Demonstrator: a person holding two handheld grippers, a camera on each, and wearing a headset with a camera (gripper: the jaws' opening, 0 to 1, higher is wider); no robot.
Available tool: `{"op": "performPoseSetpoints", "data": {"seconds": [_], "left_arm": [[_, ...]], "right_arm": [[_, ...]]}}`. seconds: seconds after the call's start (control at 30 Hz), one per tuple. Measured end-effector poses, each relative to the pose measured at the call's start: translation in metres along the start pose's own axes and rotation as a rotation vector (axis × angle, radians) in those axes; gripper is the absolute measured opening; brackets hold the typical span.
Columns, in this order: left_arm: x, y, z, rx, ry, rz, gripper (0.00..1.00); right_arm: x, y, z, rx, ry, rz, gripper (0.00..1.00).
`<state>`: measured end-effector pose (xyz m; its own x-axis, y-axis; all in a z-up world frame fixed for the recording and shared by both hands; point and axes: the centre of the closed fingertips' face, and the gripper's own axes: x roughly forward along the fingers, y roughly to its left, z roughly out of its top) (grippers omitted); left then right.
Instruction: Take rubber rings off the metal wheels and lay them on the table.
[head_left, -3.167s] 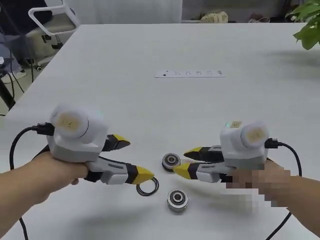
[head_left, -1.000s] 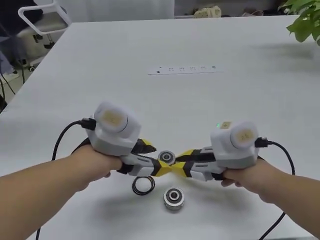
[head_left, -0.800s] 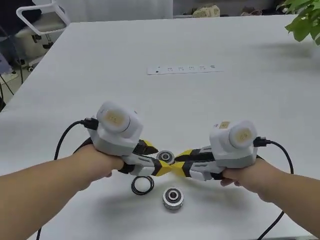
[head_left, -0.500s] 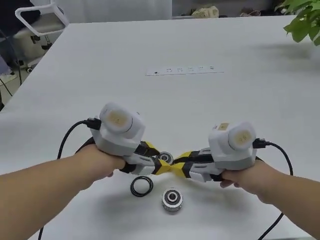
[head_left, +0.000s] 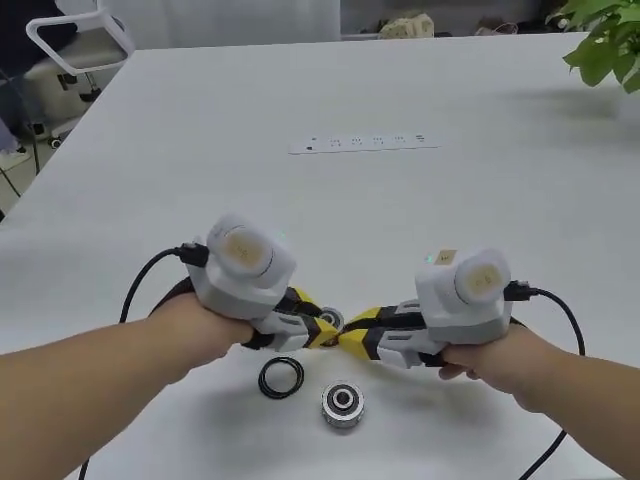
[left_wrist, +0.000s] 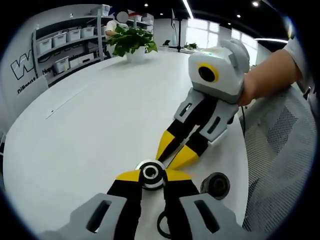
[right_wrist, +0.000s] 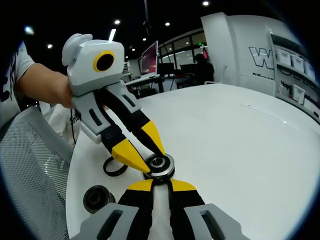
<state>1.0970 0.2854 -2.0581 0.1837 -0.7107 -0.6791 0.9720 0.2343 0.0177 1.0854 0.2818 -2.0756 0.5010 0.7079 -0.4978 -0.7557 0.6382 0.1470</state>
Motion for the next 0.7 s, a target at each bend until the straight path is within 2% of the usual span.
{"op": "performPoseSetpoints", "data": {"seconds": [0.2,0.47,0.57,0.6,0.7], "left_arm": [[-0.0011,-0.0003,-0.0009,-0.018,-0.021,0.015,0.12],[-0.0011,-0.0003,-0.0009,-0.024,-0.013,0.023,0.11],[-0.0011,-0.0001,-0.0011,-0.025,-0.016,0.026,0.11],[-0.0011,-0.0005,-0.0011,-0.025,-0.018,0.025,0.11],[-0.0013,-0.0014,-0.0011,-0.027,-0.018,0.031,0.11]], "right_arm": [[0.0005,-0.0001,0.0002,0.003,-0.001,-0.001,0.08],[0.0007,-0.0005,0.0003,0.027,-0.006,0.001,0.07],[-0.0002,-0.0023,-0.0006,0.043,-0.002,-0.001,0.00],[-0.0005,-0.0023,-0.0007,0.073,-0.005,0.003,0.00],[-0.0006,-0.0027,-0.0007,0.075,-0.007,0.001,0.00]]}}
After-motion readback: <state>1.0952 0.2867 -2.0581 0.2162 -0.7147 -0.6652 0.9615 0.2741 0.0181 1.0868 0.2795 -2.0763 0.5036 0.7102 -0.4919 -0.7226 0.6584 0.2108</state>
